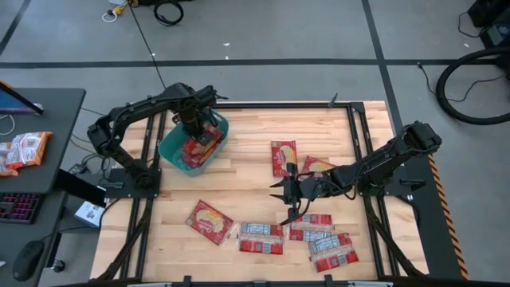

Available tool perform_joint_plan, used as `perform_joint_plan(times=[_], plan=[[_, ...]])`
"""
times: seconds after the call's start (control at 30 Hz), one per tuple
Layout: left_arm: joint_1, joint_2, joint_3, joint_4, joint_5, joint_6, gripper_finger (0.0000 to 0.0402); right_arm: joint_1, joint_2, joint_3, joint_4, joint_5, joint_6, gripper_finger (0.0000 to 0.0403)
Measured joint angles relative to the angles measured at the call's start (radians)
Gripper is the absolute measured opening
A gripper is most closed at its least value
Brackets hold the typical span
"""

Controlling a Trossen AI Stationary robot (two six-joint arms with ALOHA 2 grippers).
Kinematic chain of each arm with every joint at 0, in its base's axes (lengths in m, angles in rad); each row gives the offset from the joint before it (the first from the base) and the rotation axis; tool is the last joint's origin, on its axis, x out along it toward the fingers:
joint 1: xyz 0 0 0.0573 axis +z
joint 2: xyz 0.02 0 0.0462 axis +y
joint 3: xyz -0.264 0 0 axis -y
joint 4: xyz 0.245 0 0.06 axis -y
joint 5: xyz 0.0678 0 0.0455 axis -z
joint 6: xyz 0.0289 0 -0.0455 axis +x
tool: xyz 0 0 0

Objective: Sort popcorn bags into baskets
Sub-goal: Put the red popcorn bag into the green bin

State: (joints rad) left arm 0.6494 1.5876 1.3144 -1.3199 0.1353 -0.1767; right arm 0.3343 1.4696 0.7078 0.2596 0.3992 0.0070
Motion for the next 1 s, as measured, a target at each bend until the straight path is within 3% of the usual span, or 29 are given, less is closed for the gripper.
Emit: perform_joint_plan(times=[0.33, 0.43, 0.53, 0.67, 0.8, 1.0], plan=[[0.040, 0.005, 0.001, 0.001, -0.136, 0.018, 0.0156, 0.002, 0.000, 0.000, 0.003, 0.000, -0.005, 0.0130], [0.050, 0.004, 0.017, -0.028, -0.126, 0.033, 0.0163, 0.002, 0.000, 0.000, 0.003, 0.000, -0.006, 0.0130], [0.028, 0.001, 0.048, -0.028, -0.053, 0.042, 0.0164, 0.002, 0.000, 0.000, 0.003, 0.000, -0.010, 0.0130], [-0.054, 0.000, 0.109, -0.020, -0.012, 0.086, 0.0164, -0.005, 0.000, 0.000, -0.013, 0.028, -0.017, 0.0130], [-0.172, -0.013, 0.137, 0.054, -0.065, 0.096, 0.0164, -0.015, 0.000, 0.000, -0.093, 0.075, 0.008, 0.0130], [-0.412, -0.045, 0.091, 0.246, -0.156, 0.068, 0.0164, -0.022, 0.000, 0.000, -0.203, 0.055, 0.081, 0.0130]])
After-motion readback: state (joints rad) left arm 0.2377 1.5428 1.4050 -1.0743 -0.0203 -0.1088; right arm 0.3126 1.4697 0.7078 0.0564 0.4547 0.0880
